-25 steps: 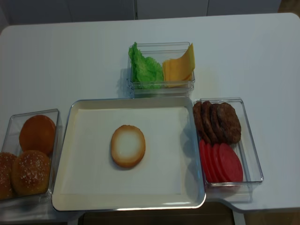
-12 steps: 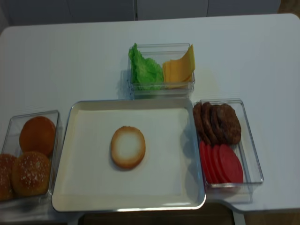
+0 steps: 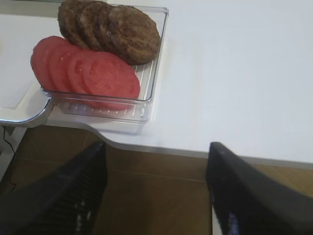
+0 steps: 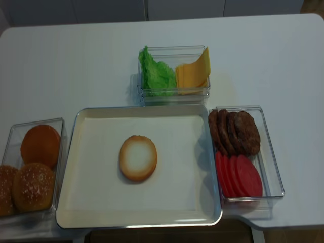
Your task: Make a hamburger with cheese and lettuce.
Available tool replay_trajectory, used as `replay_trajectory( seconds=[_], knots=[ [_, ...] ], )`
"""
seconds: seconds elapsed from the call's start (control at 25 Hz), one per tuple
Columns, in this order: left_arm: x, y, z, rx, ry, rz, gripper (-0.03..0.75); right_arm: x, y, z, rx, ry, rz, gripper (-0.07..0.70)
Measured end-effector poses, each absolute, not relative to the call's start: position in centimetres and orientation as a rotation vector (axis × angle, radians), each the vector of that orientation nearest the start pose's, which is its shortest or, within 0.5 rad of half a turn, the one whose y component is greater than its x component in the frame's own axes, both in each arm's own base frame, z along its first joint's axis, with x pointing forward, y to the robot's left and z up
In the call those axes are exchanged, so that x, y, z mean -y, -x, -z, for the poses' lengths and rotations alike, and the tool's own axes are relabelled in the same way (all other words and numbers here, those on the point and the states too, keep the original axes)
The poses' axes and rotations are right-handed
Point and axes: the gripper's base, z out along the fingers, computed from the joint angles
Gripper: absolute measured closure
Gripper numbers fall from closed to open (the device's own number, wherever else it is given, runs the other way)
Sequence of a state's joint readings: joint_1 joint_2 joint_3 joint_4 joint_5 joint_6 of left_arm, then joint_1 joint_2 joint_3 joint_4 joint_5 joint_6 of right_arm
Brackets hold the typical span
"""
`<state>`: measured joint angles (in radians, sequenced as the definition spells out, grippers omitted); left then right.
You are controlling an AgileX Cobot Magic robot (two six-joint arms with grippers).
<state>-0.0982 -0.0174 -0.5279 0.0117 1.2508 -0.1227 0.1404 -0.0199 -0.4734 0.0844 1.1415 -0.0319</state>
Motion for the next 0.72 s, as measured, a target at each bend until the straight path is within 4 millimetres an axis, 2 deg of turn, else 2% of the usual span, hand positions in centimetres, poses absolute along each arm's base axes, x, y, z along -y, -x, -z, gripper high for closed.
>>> replay_trajectory(
  seconds=[0.24,0.72],
  knots=[
    [-0.23,1.28,-26.40,-2.175,-0.014,0.090,0.319,-0.57,0.95,-26.37,-2.125,0.191,-0.166,0.153],
    [-0.22,1.22,-26.42,-2.168,-0.019,0.088,0.328,-0.57,0.95,-26.37,-2.125,0.191,-0.166,0.153]
  ],
)
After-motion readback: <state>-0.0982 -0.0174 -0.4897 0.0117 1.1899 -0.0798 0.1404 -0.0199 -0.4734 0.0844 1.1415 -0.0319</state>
